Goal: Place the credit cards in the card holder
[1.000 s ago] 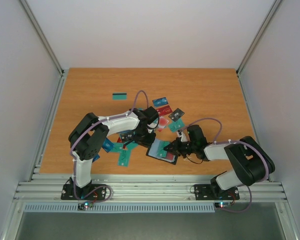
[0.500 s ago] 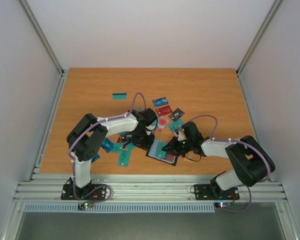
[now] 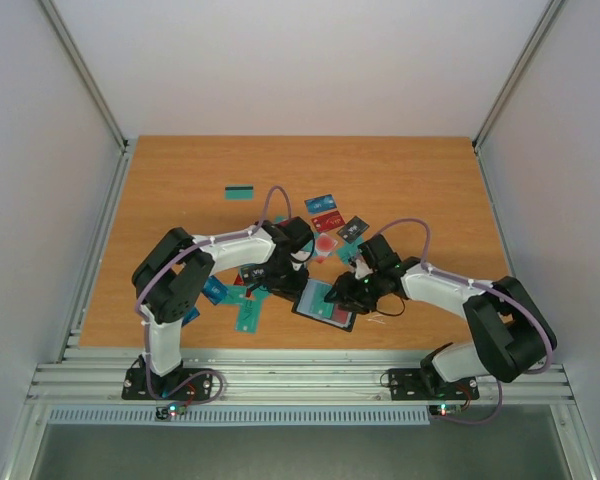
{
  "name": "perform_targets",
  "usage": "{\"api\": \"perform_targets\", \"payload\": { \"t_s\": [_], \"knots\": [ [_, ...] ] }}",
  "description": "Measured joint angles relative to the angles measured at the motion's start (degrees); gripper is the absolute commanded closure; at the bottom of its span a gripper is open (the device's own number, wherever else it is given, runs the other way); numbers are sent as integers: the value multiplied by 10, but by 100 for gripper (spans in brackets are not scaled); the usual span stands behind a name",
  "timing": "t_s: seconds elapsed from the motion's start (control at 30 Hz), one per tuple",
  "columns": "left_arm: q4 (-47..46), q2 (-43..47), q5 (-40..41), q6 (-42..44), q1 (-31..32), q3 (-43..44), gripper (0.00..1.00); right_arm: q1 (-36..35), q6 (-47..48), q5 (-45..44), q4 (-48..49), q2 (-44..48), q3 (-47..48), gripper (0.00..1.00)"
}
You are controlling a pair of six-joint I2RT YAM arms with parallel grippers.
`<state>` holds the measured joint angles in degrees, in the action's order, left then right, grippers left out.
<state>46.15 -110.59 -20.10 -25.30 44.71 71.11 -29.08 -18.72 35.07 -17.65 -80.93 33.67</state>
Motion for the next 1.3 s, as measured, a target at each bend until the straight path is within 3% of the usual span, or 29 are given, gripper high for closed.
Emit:
{"api": "perform_targets", "payload": {
  "t_s": [0.9,1.3],
  "knots": [
    [-25,23,-2,2,0,-33,89,-93,30,-49,-111,-137,159,51],
    [-27,34,-14,-4,-1,-51,89,-101,29,-41,-90,-133,155,51]
  ]
}}
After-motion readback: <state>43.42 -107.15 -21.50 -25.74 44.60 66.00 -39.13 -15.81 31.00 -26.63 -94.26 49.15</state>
